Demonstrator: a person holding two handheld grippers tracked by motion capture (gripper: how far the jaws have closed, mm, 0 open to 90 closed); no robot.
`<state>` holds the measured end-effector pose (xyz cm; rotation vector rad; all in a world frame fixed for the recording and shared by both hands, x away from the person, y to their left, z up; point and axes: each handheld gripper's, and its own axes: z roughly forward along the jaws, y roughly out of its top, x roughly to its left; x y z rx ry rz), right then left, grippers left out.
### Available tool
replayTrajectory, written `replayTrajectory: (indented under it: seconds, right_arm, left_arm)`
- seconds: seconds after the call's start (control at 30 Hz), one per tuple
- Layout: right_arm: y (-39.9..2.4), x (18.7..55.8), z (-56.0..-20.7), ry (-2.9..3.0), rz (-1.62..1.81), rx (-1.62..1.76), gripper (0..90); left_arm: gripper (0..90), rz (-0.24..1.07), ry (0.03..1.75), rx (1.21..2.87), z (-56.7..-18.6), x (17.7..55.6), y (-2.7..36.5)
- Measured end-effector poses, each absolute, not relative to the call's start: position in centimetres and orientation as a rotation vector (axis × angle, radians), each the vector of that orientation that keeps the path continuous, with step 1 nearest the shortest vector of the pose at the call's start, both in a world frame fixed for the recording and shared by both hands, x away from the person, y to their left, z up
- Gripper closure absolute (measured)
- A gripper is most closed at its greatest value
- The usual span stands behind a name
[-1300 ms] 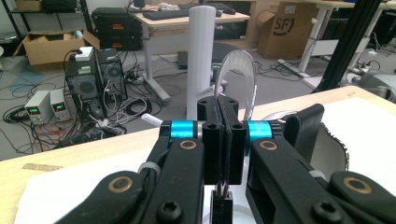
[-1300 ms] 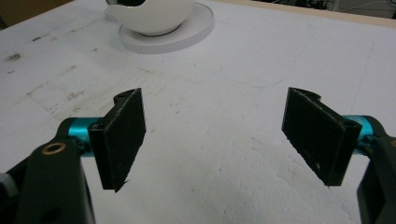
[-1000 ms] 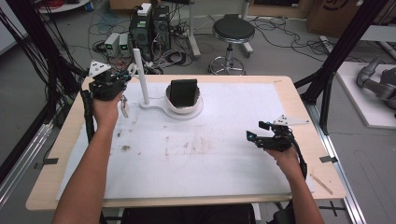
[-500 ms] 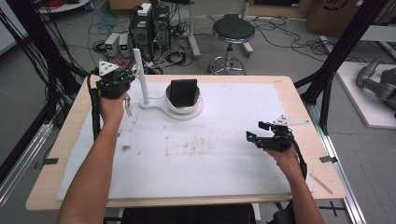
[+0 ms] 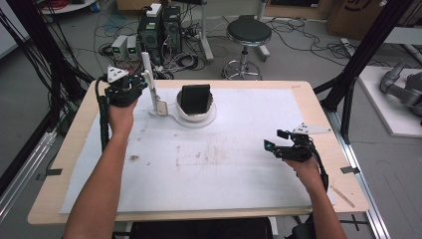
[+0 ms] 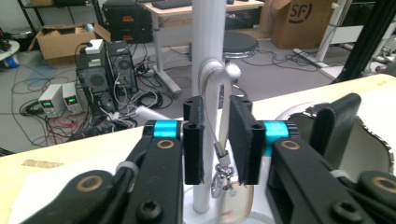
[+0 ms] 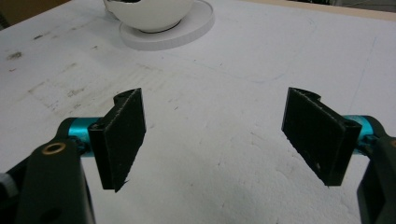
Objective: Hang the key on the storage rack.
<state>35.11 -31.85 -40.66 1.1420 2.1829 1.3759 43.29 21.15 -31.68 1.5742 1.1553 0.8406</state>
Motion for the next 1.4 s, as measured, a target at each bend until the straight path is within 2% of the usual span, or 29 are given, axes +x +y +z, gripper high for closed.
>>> replayTrajectory:
  seconds: [0.13,0.2,0.3,0.33,0.47,0.5,0.93,1.4]
  right_arm:
    - [-31.8,35.1,-40.6,2.184,1.373,1.136,22.0]
    - [-31.8,35.0,-40.6,2.182,1.370,1.141,22.0]
    - [-31.7,35.0,-40.6,2.176,1.360,1.142,22.0]
    - [-31.6,35.0,-40.6,2.174,1.354,1.133,22.0]
    - [-31.4,34.9,-40.6,2.172,1.308,1.109,21.9]
    - [-31.3,34.9,-40.5,2.164,1.302,1.111,22.0]
    - [-31.4,34.8,-40.5,2.101,1.146,1.126,21.9]
    - [-31.2,34.5,-40.5,2.101,1.153,1.130,21.9]
  left_arm:
    - [69.4,0.853,1.128,1.545,-31.8,41.8,21.6]
    - [62.5,0.847,1.121,1.535,-32.2,41.1,21.9]
    - [53.9,0.765,1.065,1.525,-32.8,39.8,22.3]
    - [50.2,0.754,1.045,1.529,-33.1,39.4,22.4]
    - [22.6,0.700,1.024,1.521,-34.4,38.0,22.6]
    - [19.2,0.673,1.012,1.522,-34.8,37.7,22.7]
    - [19.4,0.598,0.987,1.573,-39.3,34.9,23.0]
    - [19.4,0.595,1.000,1.592,-39.9,34.3,22.9]
